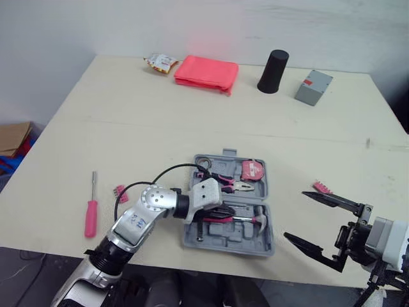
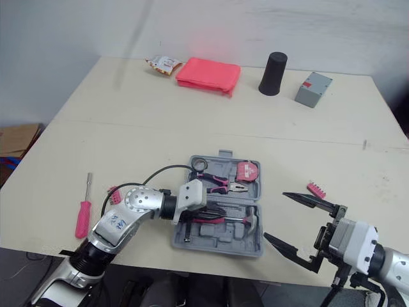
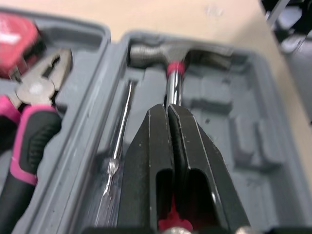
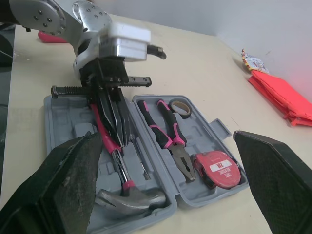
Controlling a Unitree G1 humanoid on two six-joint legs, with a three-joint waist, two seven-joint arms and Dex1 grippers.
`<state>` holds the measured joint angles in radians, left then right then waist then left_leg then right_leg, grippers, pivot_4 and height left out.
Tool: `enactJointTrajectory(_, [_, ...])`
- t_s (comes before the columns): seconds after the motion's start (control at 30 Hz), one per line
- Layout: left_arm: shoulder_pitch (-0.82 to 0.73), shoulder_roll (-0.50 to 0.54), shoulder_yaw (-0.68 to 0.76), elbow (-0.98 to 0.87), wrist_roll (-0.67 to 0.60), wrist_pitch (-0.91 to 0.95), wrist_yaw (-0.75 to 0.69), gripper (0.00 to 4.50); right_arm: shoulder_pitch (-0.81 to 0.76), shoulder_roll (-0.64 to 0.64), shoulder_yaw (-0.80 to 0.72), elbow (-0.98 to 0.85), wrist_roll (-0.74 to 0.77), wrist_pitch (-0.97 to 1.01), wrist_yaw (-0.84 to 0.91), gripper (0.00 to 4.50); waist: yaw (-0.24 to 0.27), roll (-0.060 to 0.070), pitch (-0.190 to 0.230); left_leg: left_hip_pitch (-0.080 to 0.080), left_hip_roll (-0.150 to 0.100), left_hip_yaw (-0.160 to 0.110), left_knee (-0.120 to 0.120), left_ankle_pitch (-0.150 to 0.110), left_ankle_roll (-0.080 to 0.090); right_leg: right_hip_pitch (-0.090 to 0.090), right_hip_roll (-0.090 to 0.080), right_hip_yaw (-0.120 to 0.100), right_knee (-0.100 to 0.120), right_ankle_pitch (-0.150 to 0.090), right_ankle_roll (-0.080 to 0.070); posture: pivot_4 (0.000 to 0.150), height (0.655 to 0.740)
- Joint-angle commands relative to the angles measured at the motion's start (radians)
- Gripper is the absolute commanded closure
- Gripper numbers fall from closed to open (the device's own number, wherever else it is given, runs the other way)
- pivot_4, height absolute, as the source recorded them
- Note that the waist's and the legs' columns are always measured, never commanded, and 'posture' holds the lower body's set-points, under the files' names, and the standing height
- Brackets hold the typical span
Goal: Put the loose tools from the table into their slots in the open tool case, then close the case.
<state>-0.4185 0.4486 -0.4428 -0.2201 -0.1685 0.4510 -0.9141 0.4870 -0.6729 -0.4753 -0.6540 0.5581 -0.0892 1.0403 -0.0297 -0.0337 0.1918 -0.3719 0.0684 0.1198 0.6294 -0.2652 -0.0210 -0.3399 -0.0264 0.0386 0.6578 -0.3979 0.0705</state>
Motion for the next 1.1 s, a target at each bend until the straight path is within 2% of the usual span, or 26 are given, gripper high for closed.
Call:
enactJointTrajectory(0.03, [0.003,0.006,-0.032,-0.008,0.025,-0.026,-0.022,4.45,0.011,0.008,-0.011,-0.005,0.003,-0.028,0.008,0.00,0.001,0.000,0.000,0.000,0.000,0.000,0.000,0.000,0.000,0.000,0.000,0.000,0.000,0.000,0.000,0.150,0.7400])
enactJointTrajectory(0.27, [-0.008,0.047,-0.102,0.010,0.121,-0.042,-0.044,4.45,0.036,0.014,-0.022,-0.011,-0.002,-0.043,0.006,0.00,0.002,0.000,-0.001,0.001,0.000,0.000,0.000,0.000,0.001,0.002,-0.001,0.000,0.000,0.000,0.000,0.150,0.7400])
enactJointTrajectory(0.53, [-0.044,0.083,-0.210,0.045,0.203,0.169,-0.037,4.45,0.032,0.013,-0.017,-0.018,-0.008,-0.040,-0.014,0.00,0.000,0.002,-0.014,0.004,0.000,0.000,-0.001,-0.003,0.005,0.005,-0.001,0.000,-0.001,0.000,0.000,0.150,0.7400])
enactJointTrajectory(0.77, [-0.056,0.104,-0.342,0.157,0.263,0.236,-0.077,4.45,0.010,0.013,0.001,-0.019,-0.019,-0.035,-0.037,0.00,0.000,-0.002,-0.038,0.023,0.003,-0.001,-0.009,-0.013,0.003,0.034,0.000,-0.002,-0.017,-0.002,-0.004,0.150,0.7400])
enactJointTrajectory(0.83, [-0.072,0.109,-0.378,0.168,0.289,0.247,-0.086,4.45,0.005,0.017,0.005,-0.016,-0.024,-0.038,-0.042,0.00,0.000,-0.003,-0.049,0.025,0.004,-0.001,-0.011,-0.014,0.004,0.036,-0.001,-0.003,-0.021,-0.003,-0.007,0.150,0.7400])
enactJointTrajectory(0.93, [-0.077,0.048,-0.327,0.159,0.243,0.215,-0.053,4.45,0.006,0.025,0.009,-0.008,-0.032,-0.047,-0.040,0.00,0.002,0.001,-0.059,0.027,0.004,-0.001,-0.016,-0.014,0.005,0.038,-0.001,-0.003,-0.026,-0.005,-0.011,0.150,0.7400])
enactJointTrajectory(0.97, [-0.075,0.031,-0.294,0.151,0.218,0.169,-0.051,4.45,0.006,0.028,0.010,-0.005,-0.036,-0.051,-0.040,0.00,0.003,0.003,-0.060,0.028,0.004,-0.001,-0.017,-0.014,0.005,0.040,-0.001,-0.003,-0.029,-0.011,-0.023,0.150,0.7400])
enactJointTrajectory(1.1, [-0.057,0.000,-0.144,0.095,0.109,-0.064,-0.086,4.45,0.017,0.044,-0.004,0.031,-0.043,-0.090,-0.025,0.00,0.002,0.008,-0.056,0.026,0.004,-0.001,-0.017,-0.014,0.006,0.038,-0.001,-0.003,-0.029,-0.011,-0.024,0.150,0.7400])
